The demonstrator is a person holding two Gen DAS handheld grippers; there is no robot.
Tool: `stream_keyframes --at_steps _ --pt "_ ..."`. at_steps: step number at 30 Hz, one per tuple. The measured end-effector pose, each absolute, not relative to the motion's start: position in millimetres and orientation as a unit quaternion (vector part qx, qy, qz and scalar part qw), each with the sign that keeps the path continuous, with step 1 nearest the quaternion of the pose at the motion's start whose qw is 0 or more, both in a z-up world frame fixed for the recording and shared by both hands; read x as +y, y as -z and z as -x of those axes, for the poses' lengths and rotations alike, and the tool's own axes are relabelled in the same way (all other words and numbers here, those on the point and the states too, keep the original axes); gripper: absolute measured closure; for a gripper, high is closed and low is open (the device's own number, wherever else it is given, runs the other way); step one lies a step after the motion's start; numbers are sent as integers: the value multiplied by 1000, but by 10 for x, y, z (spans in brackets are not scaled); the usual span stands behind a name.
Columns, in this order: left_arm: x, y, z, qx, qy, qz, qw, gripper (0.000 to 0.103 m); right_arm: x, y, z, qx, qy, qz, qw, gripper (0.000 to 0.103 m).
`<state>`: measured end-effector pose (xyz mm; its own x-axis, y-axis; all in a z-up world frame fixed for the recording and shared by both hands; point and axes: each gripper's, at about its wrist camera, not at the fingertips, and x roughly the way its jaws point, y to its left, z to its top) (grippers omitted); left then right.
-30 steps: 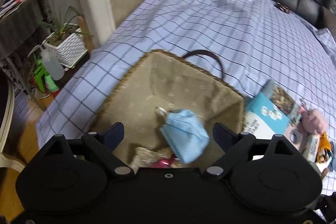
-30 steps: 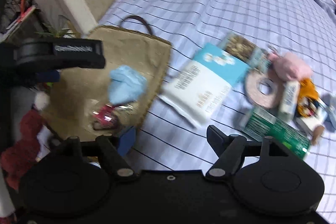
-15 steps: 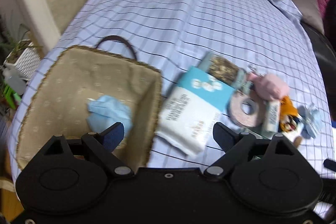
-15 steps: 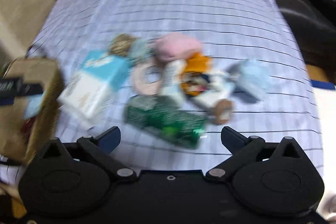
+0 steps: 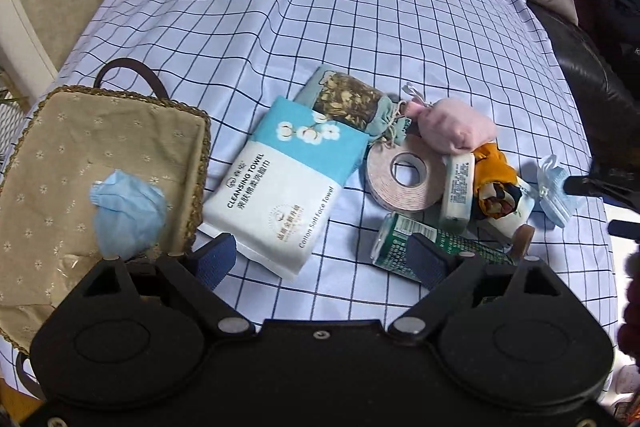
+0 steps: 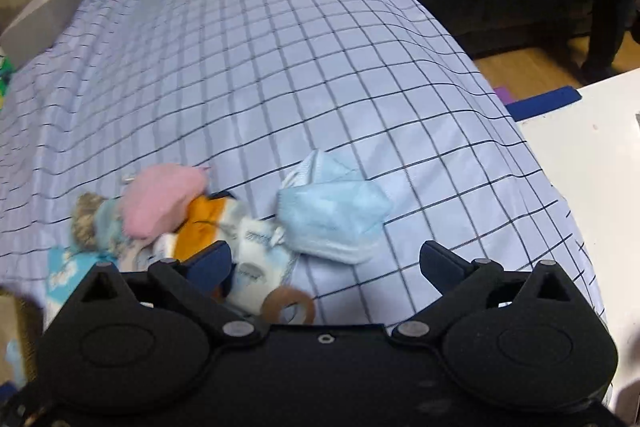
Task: Organize soft objects
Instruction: 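Move the right tool to the second blue mask and close on it, then lift the mask with the right tool while the left tool grasps the pink ribbon pouch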
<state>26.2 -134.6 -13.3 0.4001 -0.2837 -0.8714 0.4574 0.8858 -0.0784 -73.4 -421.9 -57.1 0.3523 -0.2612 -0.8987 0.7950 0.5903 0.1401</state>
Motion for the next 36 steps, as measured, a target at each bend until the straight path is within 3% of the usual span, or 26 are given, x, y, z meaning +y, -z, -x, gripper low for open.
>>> stream_keyframes --at_steps 21,22,23,25,27,36 --pt "-1350 164 -262 507 232 -90 825 14 -4808 1191 498 442 362 -370 732 6" --pt "-1347 163 -267 508 232 -89 825 14 -4801 1231 499 448 361 -367 731 10" --pt "-1343 162 -273 508 233 -87 824 14 -4789 1255 487 453 361 -363 730 23" --pt "-1336 156 -279 510 233 -83 824 14 -4768 1262 480 458 364 -349 732 33" --pt "-1332 141 -275 509 235 -79 825 14 -4750 1221 493 462 359 -339 737 57" --pt "-1489 154 -223 509 245 -84 821 14 -4291 674 901 488 355 -293 742 62"
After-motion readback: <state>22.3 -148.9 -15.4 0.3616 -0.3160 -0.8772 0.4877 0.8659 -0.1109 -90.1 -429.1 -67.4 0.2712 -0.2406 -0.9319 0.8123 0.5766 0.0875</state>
